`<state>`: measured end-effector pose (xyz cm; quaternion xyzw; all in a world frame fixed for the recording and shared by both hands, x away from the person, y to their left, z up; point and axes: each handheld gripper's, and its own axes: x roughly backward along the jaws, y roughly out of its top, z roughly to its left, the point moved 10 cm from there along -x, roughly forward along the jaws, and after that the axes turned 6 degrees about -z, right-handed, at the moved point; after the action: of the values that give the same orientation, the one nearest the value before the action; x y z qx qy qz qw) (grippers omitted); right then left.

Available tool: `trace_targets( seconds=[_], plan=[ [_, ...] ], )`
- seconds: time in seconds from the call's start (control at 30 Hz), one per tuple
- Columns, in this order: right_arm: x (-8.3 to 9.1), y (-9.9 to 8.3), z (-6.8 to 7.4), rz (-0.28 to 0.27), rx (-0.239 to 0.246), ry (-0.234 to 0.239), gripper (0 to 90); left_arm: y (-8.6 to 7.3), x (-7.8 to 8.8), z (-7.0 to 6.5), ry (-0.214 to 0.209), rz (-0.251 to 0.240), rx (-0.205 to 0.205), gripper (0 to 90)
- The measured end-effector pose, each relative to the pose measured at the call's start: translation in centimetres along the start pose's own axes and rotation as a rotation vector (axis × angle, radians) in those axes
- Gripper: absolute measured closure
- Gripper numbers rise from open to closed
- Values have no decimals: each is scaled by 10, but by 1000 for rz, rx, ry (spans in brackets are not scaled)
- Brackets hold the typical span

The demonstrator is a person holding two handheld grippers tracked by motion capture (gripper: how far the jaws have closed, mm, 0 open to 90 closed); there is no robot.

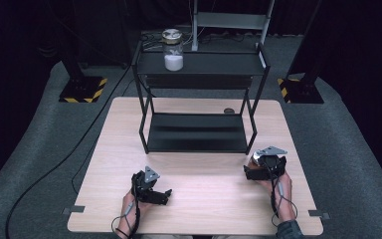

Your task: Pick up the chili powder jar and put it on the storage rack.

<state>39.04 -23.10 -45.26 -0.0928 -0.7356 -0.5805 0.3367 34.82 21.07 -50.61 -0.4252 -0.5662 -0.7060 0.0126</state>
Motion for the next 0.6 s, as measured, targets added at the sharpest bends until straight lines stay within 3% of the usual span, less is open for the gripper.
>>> trace_targets(
  seconds=[0.27, 0.6],
  plan=[
    [-8, -6, -3, -14, -41, -15, 8, 0, 0, 0, 0, 0, 0, 0],
    [-9, -15, -6, -29, -72, -3, 253, 0, 0, 0, 0, 0, 0, 0]
  ],
)
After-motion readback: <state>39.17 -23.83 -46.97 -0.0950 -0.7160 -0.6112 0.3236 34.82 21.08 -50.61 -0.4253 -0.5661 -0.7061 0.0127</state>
